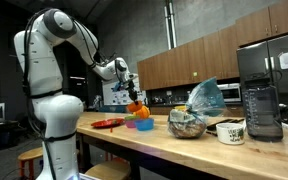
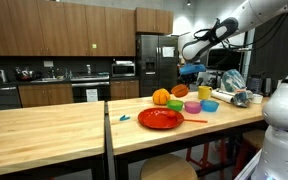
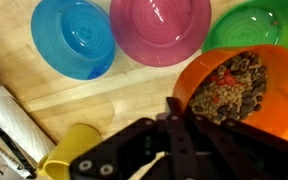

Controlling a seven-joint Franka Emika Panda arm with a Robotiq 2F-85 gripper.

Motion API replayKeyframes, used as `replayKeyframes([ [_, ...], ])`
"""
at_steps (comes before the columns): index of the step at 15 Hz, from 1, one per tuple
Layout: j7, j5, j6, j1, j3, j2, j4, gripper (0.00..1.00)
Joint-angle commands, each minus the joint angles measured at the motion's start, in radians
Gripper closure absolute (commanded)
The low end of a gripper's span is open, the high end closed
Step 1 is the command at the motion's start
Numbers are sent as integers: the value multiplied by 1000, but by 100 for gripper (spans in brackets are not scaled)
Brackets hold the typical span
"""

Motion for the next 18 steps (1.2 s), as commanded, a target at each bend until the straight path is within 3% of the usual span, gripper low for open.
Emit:
replayKeyframes([
  [1,96,-69,-38,13,40,-11,4,99],
  [6,217,-243,-135,27,88,-20,21,99],
  [18,301,-467,-339,145,148,25,43,99],
])
